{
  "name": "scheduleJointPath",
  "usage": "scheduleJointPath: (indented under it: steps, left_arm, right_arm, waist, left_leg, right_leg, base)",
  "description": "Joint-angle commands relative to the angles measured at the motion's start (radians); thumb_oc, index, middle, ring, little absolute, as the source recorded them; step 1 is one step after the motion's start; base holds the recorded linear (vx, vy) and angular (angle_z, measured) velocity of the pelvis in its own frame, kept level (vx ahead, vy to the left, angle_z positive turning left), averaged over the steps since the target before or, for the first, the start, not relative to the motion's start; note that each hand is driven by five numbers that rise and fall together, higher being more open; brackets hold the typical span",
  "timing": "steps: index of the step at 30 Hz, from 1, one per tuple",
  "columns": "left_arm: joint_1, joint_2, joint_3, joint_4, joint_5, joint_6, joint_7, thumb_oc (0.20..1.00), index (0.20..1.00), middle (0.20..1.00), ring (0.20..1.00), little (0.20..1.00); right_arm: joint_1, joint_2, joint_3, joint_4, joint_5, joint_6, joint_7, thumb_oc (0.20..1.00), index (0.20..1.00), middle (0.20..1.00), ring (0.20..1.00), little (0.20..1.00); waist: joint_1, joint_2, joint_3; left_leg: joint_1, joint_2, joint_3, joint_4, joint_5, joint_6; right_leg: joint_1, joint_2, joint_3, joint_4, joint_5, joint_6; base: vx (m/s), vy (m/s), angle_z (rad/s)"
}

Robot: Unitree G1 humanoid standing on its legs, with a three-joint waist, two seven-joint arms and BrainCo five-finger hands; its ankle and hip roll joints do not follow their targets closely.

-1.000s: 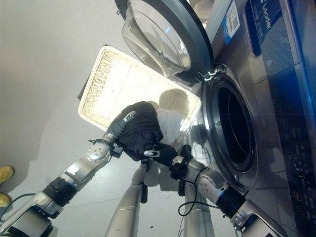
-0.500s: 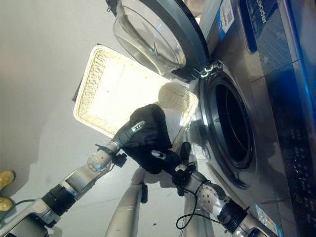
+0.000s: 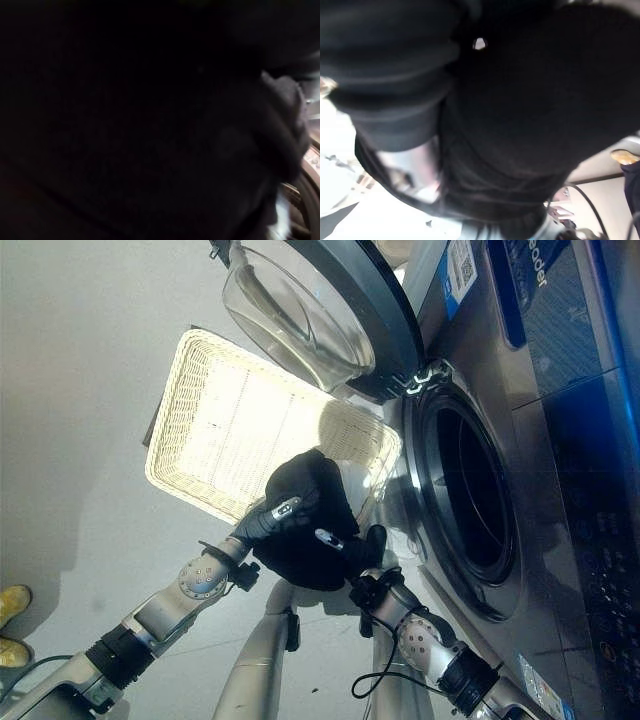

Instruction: Put the clothes into the washing machine.

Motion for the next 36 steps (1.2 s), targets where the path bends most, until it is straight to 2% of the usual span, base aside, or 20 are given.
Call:
scheduleJointPath:
  steps: [1, 3, 4, 5, 6, 9, 10, 11, 12, 15, 19, 21, 22, 23, 26, 28, 30, 34, 35, 36]
  left_arm:
    - [0.015, -0.020, -0.030, -0.114, -0.003, -0.007, -0.041, 0.200, 0.200, 0.200, 0.200, 0.200]
    - [0.008, -0.019, -0.046, -0.096, 0.013, 0.028, -0.039, 0.200, 0.200, 0.200, 0.200, 0.200]
    - [0.005, -0.017, -0.052, -0.091, 0.040, 0.045, -0.029, 0.451, 0.451, 0.451, 0.451, 0.451]
    - [0.004, -0.017, -0.054, -0.090, 0.052, 0.050, -0.023, 0.573, 0.573, 0.573, 0.573, 0.573]
    - [-0.002, -0.011, -0.060, -0.079, 0.090, 0.060, -0.004, 1.000, 1.000, 1.000, 1.000, 1.000]
    - [-0.004, -0.009, -0.062, -0.077, 0.097, 0.061, 0.002, 1.000, 1.000, 1.000, 1.000, 1.000]
    - [-0.011, -0.002, -0.067, -0.067, 0.138, 0.071, 0.019, 1.000, 1.000, 1.000, 1.000, 1.000]
    - [-0.035, 0.012, -0.072, -0.040, 0.193, 0.092, 0.104, 1.000, 1.000, 1.000, 1.000, 1.000]
    - [-0.035, 0.012, -0.072, -0.040, 0.193, 0.092, 0.104, 1.000, 1.000, 1.000, 1.000, 1.000]
    - [-0.063, 0.019, -0.033, 0.049, 0.207, 0.081, 0.275, 1.000, 1.000, 1.000, 1.000, 1.000]
    - [-0.063, 0.018, 0.015, 0.102, 0.158, 0.082, 0.376, 1.000, 1.000, 1.000, 1.000, 1.000]
    - [-0.042, 0.009, 0.072, 0.161, 0.099, 0.080, 0.466, 1.000, 1.000, 1.000, 1.000, 1.000]
    - [-0.037, 0.007, 0.083, 0.175, 0.095, 0.078, 0.468, 1.000, 1.000, 1.000, 1.000, 1.000]
    - [-0.023, 0.005, 0.109, 0.211, 0.055, 0.080, 0.487, 1.000, 1.000, 1.000, 1.000, 1.000]
    - [-0.010, -0.002, 0.129, 0.238, 0.036, 0.082, 0.493, 1.000, 1.000, 1.000, 1.000, 1.000]
    - [0.018, -0.025, 0.180, 0.337, -0.030, 0.070, 0.481, 1.000, 1.000, 1.000, 1.000, 1.000]
    - [0.030, -0.045, 0.200, 0.388, -0.055, 0.052, 0.470, 1.000, 1.000, 1.000, 1.000, 1.000]
    - [0.048, -0.052, 0.201, 0.474, -0.074, 0.012, 0.419, 1.000, 1.000, 1.000, 1.000, 1.000]
    - [0.054, -0.055, 0.193, 0.494, -0.088, -0.001, 0.406, 1.000, 1.000, 1.000, 1.000, 1.000]
    - [0.054, -0.055, 0.193, 0.494, -0.088, -0.001, 0.406, 1.000, 1.000, 1.000, 1.000, 1.000]
  right_arm:
    - [0.014, 0.027, -0.010, -0.078, -0.023, -0.055, -0.003, 0.200, 0.200, 0.200, 0.200, 0.200]
    - [0.009, 0.031, -0.019, -0.063, -0.041, -0.053, -0.016, 0.200, 0.200, 0.200, 0.200, 0.200]
    - [0.006, 0.032, -0.015, -0.059, -0.050, -0.047, -0.024, 0.200, 0.200, 0.200, 0.200, 0.200]
    - [0.005, 0.033, -0.014, -0.058, -0.053, -0.044, -0.026, 0.200, 0.200, 0.200, 0.200, 0.200]
    - [0.005, 0.031, -0.015, -0.051, -0.054, -0.029, -0.024, 0.200, 0.200, 0.200, 0.200, 0.200]
    - [0.005, 0.031, -0.015, -0.049, -0.055, -0.023, -0.023, 0.200, 0.200, 0.200, 0.200, 0.200]
    - [0.003, 0.026, -0.015, -0.040, -0.057, 0.004, -0.016, 0.200, 0.200, 0.200, 0.200, 0.200]
    - [-0.004, 0.022, -0.007, -0.009, -0.017, 0.071, 0.012, 0.200, 0.200, 0.200, 0.200, 0.200]
    - [-0.004, 0.022, -0.007, -0.009, -0.017, 0.071, 0.012, 0.200, 0.200, 0.200, 0.200, 0.200]
    - [-0.022, 0.028, -0.031, 0.101, 0.188, 0.204, 0.104, 0.200, 0.200, 0.200, 0.200, 0.200]
    - [-0.032, 0.031, -0.073, 0.166, 0.268, 0.214, 0.128, 0.200, 0.200, 0.200, 0.200, 0.200]
    - [-0.032, 0.029, -0.128, 0.210, 0.372, 0.151, 0.137, 0.200, 0.200, 0.200, 0.200, 0.200]
    - [-0.033, 0.029, -0.143, 0.220, 0.394, 0.137, 0.139, 0.200, 0.200, 0.200, 0.200, 0.200]
    - [-0.036, 0.029, -0.186, 0.243, 0.461, 0.078, 0.135, 0.200, 0.200, 0.200, 0.200, 0.200]
    - [-0.040, 0.031, -0.218, 0.258, 0.510, 0.037, 0.131, 0.200, 0.200, 0.200, 0.200, 0.200]
    - [-0.074, 0.041, -0.355, 0.317, 0.640, -0.127, 0.101, 0.200, 0.200, 0.200, 0.200, 0.200]
    - [-0.105, 0.038, -0.428, 0.354, 0.692, -0.207, 0.083, 0.200, 0.200, 0.200, 0.200, 0.200]
    - [-0.216, -0.014, -0.618, 0.479, 0.728, -0.359, -0.033, 0.200, 0.200, 0.200, 0.200, 0.200]
    - [-0.263, -0.039, -0.675, 0.504, 0.728, -0.451, -0.101, 0.200, 0.200, 0.200, 0.200, 0.200]
    - [-0.263, -0.039, -0.675, 0.504, 0.728, -0.451, -0.101, 0.200, 0.200, 0.200, 0.200, 0.200]
  waist:
    - [-0.023, 0.027, -0.016]
    - [-0.026, 0.028, -0.016]
    - [-0.027, 0.028, -0.016]
    - [-0.028, 0.028, -0.016]
    - [-0.030, 0.028, -0.016]
    - [-0.031, 0.028, -0.016]
    - [-0.032, 0.029, -0.016]
    - [-0.032, 0.029, -0.016]
    - [-0.032, 0.029, -0.016]
    - [-0.025, 0.028, -0.016]
    - [-0.018, 0.028, -0.016]
    - [-0.016, 0.028, -0.016]
    - [-0.016, 0.029, -0.016]
    - [-0.016, 0.030, -0.016]
    - [-0.016, 0.031, -0.016]
    - [-0.021, 0.037, -0.016]
    - [-0.022, 0.042, -0.016]
    - [-0.019, 0.059, -0.016]
    - [-0.016, 0.067, -0.016]
    - [-0.016, 0.067, -0.016]
  left_leg:
    - [-0.014, -0.100, 0.022, 0.007, -0.007, 0.059]
    - [-0.014, -0.100, 0.020, 0.008, -0.008, 0.059]
    - [-0.013, -0.100, 0.021, 0.008, -0.009, 0.059]
    - [-0.013, -0.100, 0.021, 0.008, -0.009, 0.059]
    - [-0.013, -0.100, 0.021, 0.011, -0.010, 0.059]
    - [-0.013, -0.100, 0.021, 0.012, -0.010, 0.059]
    - [-0.014, -0.098, 0.020, 0.015, -0.011, 0.058]
    - [-0.015, -0.096, 0.015, 0.017, -0.009, 0.056]
    - [-0.015, -0.096, 0.015, 0.017, -0.009, 0.056]
    - [-0.005, -0.094, 0.015, 0.024, -0.014, 0.050]
    - [-0.001, -0.091, 0.013, 0.026, -0.015, 0.045]
    - [-0.001, -0.088, 0.016, 0.032, -0.017, 0.037]
    - [0.000, -0.087, 0.017, 0.032, -0.017, 0.036]
    - [0.003, -0.084, 0.020, 0.032, -0.019, 0.033]
    - [0.005, -0.082, 0.023, 0.032, -0.020, 0.031]
    - [0.010, -0.076, 0.037, 0.027, -0.022, 0.025]
    - [0.011, -0.072, 0.045, 0.026, -0.024, 0.023]
    - [0.015, -0.069, 0.053, 0.027, -0.030, 0.017]
    - [0.018, -0.069, 0.053, 0.024, -0.032, 0.016]
    - [0.018, -0.069, 0.053, 0.024, -0.032, 0.016]
  right_leg:
    - [0.056, 0.021, -0.006, -0.039, 0.005, 0.094]
    - [0.054, 0.023, -0.003, -0.036, 0.005, 0.094]
    - [0.055, 0.025, 0.001, -0.036, 0.005, 0.093]
    - [0.056, 0.026, 0.002, -0.036, 0.004, 0.093]
    - [0.055, 0.030, 0.008, -0.031, 0.001, 0.091]
    - [0.055, 0.031, 0.009, -0.030, 0.000, 0.090]
    - [0.054, 0.033, 0.011, -0.023, -0.005, 0.089]
    - [0.053, 0.039, 0.015, -0.009, -0.015, 0.085]
    - [0.053, 0.039, 0.015, -0.009, -0.015, 0.085]
    - [0.062, 0.034, 0.003, 0.000, -0.027, 0.085]
    - [0.068, 0.030, -0.008, 0.004, -0.032, 0.087]
    - [0.067, 0.029, -0.013, 0.014, -0.037, 0.087]
    - [0.068, 0.029, -0.013, 0.015, -0.039, 0.087]
    - [0.070, 0.029, -0.014, 0.019, -0.043, 0.087]
    - [0.069, 0.029, -0.014, 0.021, -0.044, 0.088]
    - [0.072, 0.033, -0.013, 0.022, -0.048, 0.088]
    - [0.072, 0.034, -0.015, 0.026, -0.051, 0.088]
    - [0.074, 0.034, -0.019, 0.035, -0.061, 0.086]
    - [0.076, 0.034, -0.021, 0.035, -0.062, 0.086]
    - [0.076, 0.034, -0.021, 0.035, -0.062, 0.086]
  base:
    - [0.00, 0.000, 0.00]
    - [0.00, -0.021, -0.01]
    - [0.00, 0.000, 0.00]
    - [0.00, -0.053, 0.00]
    - [0.00, -0.034, 0.00]
    - [0.00, -0.027, 0.01]
    - [0.01, -0.128, 0.02]
    - [0.01, -0.128, 0.02]
    - [0.01, -0.123, 0.03]
    - [0.01, -0.122, 0.05]
    - [0.00, -0.098, 0.00]
    - [0.00, -0.106, 0.01]
    - [0.01, -0.083, 0.01]
    - [0.01, -0.053, 0.00]
    - [0.00, -0.028, -0.01]
    - [0.01, -0.064, -0.01]
    - [0.02, -0.049, -0.09]
    - [0.03, -0.043, -0.14]
    - [0.02, -0.034, -0.05]
    - [0.00, 0.000, 0.00]
